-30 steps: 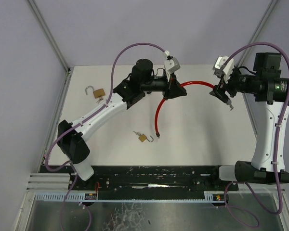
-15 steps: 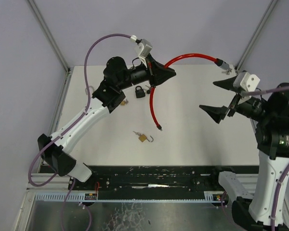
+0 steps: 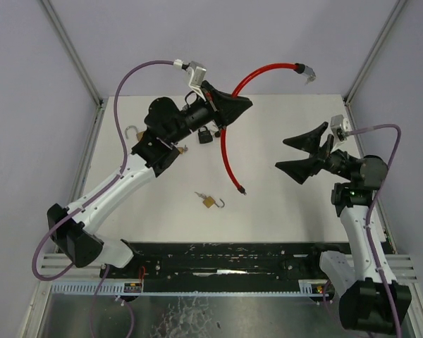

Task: Lock with the key
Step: Pick up the lock from the center of the board.

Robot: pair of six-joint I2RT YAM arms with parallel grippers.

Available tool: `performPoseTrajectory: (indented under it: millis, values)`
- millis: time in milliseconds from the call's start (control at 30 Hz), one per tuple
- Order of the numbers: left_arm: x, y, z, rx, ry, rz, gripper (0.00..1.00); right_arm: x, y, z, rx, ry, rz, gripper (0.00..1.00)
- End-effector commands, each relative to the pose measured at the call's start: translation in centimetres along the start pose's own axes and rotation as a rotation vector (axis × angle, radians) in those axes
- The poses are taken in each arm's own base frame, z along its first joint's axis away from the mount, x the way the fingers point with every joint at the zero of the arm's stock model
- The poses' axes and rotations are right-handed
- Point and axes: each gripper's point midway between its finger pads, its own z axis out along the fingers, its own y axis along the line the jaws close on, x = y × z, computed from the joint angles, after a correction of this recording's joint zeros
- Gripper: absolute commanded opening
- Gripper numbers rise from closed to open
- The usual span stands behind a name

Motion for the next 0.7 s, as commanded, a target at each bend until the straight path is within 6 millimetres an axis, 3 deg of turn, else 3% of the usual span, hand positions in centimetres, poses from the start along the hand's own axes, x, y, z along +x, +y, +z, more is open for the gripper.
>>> performPoseTrajectory:
  millis: [0, 167, 500, 667]
  values:
    - [-3.8, -3.8, -0.2, 0.13, -0.178, 0.003, 0.0, -2.1, 3.4, 1.4, -0.164, -0.087, -0.115, 1.0]
    - [-3.1, -3.9, 1.0, 0.158, -0.191, -0.002, 0.0, 0.5, 3.8, 3.4, -0.235, -0.034, -0.097, 1.0]
    - [-1.5, -5.5, 2.6, 0.239, -0.202, -0.042, 0.0, 4.3, 4.6, 5.6, -0.309, 0.005, -0.078, 0.98]
    - [-1.5, -6.3, 2.3, 0.282, -0.209, -0.067, 0.0, 2.8, 5.7, 4.6, -0.305, -0.033, -0.247, 0.99]
